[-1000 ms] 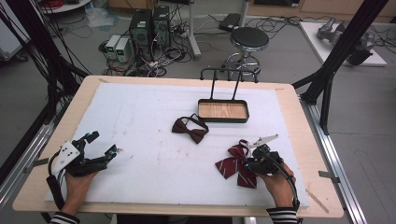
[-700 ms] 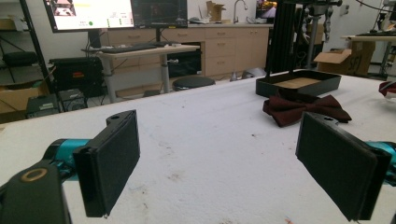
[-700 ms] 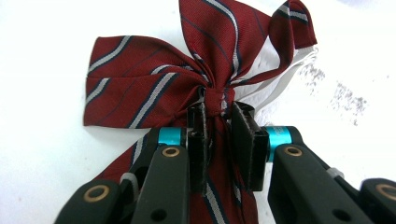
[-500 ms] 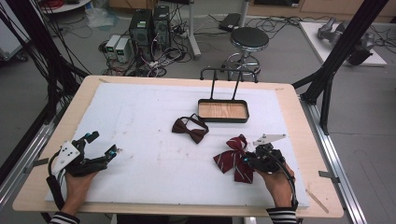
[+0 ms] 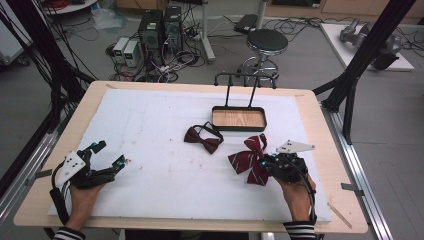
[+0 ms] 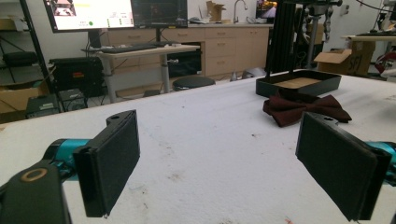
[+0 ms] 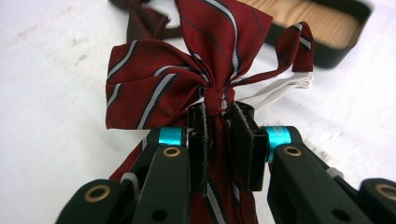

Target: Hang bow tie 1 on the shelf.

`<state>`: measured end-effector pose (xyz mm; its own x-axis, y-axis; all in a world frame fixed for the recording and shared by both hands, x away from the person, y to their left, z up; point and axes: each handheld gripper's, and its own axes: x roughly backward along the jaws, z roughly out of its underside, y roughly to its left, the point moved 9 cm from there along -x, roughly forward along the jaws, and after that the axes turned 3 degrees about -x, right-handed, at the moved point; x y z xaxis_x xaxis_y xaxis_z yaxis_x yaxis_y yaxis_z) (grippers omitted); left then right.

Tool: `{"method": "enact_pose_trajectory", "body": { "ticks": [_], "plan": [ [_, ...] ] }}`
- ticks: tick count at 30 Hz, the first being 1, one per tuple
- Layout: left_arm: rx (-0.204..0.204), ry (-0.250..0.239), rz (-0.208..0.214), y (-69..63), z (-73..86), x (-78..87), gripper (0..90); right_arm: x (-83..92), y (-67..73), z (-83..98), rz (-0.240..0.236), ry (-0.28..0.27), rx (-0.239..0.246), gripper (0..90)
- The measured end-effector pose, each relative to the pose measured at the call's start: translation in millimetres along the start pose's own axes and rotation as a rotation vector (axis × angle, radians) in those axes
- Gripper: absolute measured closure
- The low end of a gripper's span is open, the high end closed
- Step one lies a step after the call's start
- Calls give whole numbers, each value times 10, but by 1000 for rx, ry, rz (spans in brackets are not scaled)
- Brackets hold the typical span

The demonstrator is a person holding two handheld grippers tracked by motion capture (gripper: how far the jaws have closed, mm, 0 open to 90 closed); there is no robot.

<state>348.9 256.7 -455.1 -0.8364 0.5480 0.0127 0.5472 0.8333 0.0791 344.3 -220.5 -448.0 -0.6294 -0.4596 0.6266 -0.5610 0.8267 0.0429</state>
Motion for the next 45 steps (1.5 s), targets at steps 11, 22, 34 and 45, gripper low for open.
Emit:
{"method": "enact_pose_trajectory", "body": {
  "ticks": [11,22,34,45],
  "plan": [
    [0,0,0,0,0,0,141,67,50,-275,96,-145,55,769],
    [3,1,1,1,1,1,141,46,89,-502,146,-219,72,769],
    [5,-1,1,0,0,0,141,63,24,-732,178,-338,31,769],
    [8,-2,1,2,0,-2,141,73,-24,-981,186,-420,1,769]
  ]
}}
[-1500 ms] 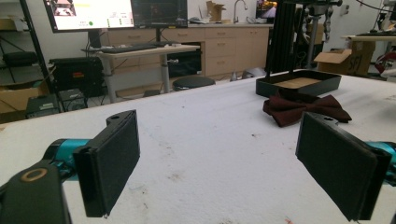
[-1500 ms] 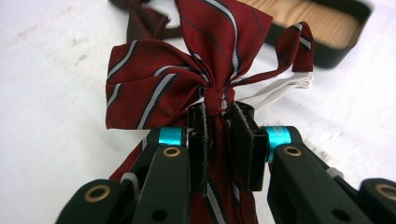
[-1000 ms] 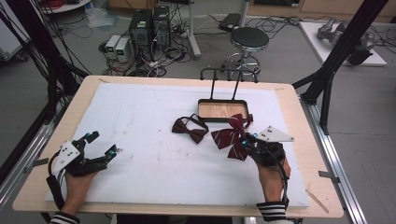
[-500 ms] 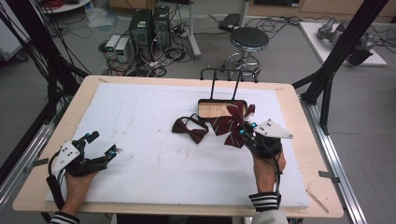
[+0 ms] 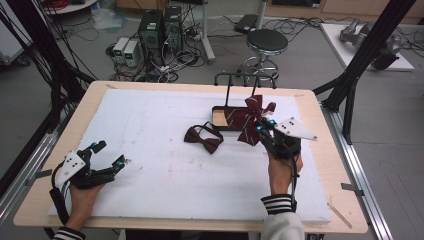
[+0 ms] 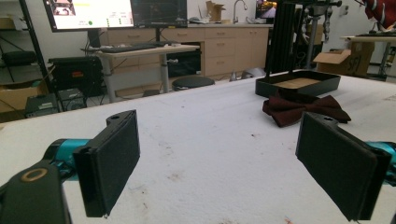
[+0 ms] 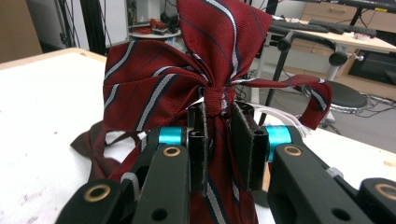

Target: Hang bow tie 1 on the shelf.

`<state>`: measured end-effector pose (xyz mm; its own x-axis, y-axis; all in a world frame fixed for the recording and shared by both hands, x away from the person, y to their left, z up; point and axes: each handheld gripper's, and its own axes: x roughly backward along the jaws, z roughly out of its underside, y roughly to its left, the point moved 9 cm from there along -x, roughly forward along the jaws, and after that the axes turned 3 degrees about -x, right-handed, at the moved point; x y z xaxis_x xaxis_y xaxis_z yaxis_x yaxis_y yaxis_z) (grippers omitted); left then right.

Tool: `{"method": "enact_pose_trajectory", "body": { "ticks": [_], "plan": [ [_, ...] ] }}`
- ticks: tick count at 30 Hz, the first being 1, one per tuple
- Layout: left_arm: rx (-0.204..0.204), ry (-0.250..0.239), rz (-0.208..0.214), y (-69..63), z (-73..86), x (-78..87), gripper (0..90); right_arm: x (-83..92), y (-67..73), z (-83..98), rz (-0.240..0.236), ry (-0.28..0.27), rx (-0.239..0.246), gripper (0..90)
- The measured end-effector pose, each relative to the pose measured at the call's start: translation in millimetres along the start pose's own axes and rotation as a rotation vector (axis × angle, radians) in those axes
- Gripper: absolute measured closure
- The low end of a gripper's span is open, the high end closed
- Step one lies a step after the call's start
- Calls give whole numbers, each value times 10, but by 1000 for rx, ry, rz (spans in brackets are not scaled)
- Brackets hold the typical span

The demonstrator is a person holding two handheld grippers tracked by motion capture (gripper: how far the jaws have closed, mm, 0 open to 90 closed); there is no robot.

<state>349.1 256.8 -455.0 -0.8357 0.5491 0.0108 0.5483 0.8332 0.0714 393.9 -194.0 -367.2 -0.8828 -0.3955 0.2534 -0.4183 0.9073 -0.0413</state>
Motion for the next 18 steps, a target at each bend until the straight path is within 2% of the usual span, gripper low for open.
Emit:
{"method": "enact_pose_trajectory", "body": {
  "ticks": [18],
  "plan": [
    [2,0,2,5,0,1,141,-209,8,-249,-4,-50,-15,769]
  ]
}}
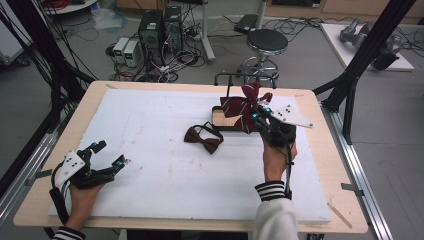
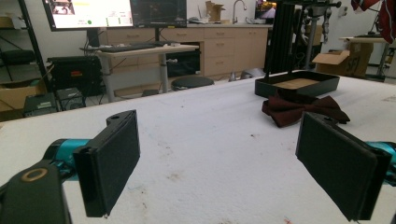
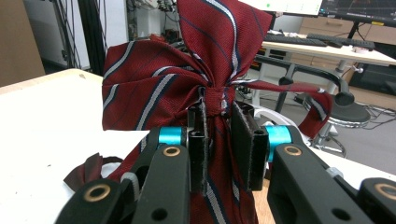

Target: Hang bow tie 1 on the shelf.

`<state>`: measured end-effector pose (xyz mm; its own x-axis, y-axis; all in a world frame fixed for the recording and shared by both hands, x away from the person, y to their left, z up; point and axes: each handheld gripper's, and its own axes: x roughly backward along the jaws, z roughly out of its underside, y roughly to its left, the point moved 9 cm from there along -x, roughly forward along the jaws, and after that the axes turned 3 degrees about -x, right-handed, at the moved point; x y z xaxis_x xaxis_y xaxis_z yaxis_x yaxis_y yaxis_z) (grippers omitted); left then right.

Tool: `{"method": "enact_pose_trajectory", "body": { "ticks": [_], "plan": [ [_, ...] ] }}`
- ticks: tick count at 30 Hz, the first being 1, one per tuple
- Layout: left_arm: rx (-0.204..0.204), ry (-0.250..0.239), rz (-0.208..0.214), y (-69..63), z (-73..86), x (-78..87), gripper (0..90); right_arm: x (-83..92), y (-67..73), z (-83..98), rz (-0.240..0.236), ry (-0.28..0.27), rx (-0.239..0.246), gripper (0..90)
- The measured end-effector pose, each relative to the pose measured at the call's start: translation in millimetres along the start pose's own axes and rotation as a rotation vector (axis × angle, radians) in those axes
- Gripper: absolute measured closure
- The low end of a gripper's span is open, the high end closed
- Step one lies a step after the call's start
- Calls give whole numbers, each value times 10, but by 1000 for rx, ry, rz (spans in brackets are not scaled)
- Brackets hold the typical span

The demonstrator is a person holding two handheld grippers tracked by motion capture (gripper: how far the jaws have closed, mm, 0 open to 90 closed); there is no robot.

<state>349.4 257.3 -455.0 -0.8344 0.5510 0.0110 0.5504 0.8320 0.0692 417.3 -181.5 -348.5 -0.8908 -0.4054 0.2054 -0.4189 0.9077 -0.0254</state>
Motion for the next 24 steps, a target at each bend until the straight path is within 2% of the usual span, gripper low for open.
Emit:
{"method": "enact_pose_trajectory", "body": {
  "ticks": [7,17,24],
  "plan": [
    [5,-1,0,2,0,0,141,-90,19,-57,-3,-6,6,768],
    [7,2,3,3,2,-1,141,-198,-30,-144,-6,-12,14,768],
    [7,2,3,4,2,-2,142,-342,-77,-166,-17,-7,24,768]
  ]
}}
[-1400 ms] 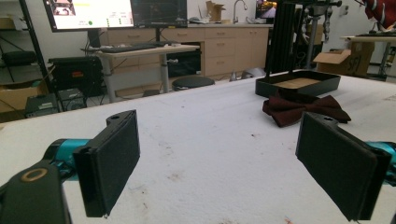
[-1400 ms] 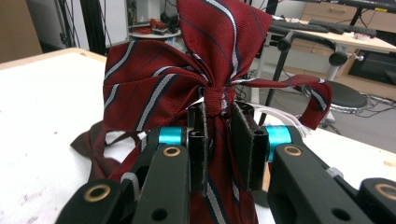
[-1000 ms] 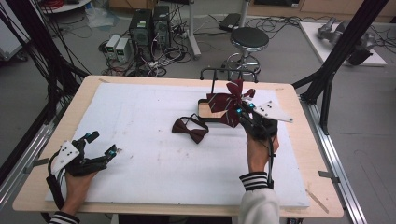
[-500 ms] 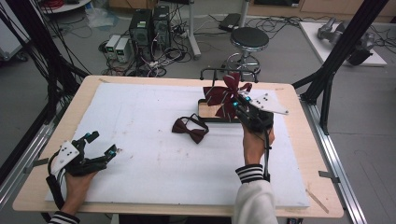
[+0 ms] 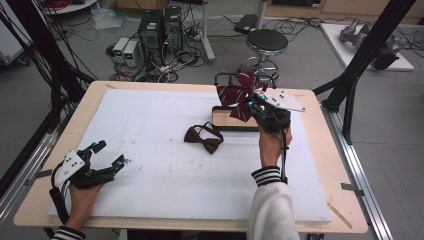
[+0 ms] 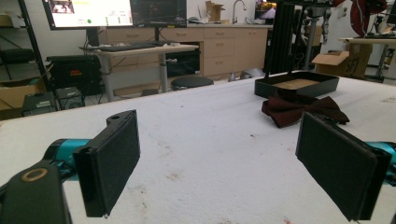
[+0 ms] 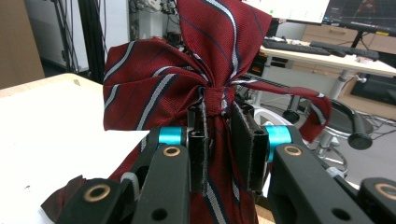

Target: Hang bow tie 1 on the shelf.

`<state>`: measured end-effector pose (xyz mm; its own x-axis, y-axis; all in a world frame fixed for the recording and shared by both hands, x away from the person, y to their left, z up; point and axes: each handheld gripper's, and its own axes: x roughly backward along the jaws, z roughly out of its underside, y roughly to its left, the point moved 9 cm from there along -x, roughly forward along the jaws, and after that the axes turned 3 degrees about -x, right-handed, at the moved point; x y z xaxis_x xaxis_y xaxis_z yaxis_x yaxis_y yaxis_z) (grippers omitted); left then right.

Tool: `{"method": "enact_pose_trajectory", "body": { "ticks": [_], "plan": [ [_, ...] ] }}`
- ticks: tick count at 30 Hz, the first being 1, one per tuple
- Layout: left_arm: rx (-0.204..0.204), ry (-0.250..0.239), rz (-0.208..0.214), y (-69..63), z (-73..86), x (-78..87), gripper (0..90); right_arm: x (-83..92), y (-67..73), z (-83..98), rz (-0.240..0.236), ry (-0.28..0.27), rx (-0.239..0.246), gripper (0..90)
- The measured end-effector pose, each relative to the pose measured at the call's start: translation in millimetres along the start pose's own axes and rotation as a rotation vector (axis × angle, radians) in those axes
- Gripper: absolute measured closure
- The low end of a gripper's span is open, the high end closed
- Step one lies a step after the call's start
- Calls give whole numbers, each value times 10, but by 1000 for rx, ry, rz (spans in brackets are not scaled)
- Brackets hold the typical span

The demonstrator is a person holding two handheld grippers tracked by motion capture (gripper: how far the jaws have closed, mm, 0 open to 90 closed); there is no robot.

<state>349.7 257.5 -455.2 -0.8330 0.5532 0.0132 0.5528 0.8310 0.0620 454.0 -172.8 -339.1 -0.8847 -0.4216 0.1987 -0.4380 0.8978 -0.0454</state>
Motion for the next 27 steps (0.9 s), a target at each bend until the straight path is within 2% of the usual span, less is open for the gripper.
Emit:
{"method": "enact_pose_trajectory", "body": {
  "ticks": [5,12,27],
  "plan": [
    [0,1,0,0,0,0,142,-74,-46,39,-8,7,12,768],
    [0,1,-1,0,0,0,142,-170,-132,82,-41,16,-22,768],
    [-1,0,-2,1,0,0,141,-273,-243,136,-60,34,-30,768]
  ]
}}
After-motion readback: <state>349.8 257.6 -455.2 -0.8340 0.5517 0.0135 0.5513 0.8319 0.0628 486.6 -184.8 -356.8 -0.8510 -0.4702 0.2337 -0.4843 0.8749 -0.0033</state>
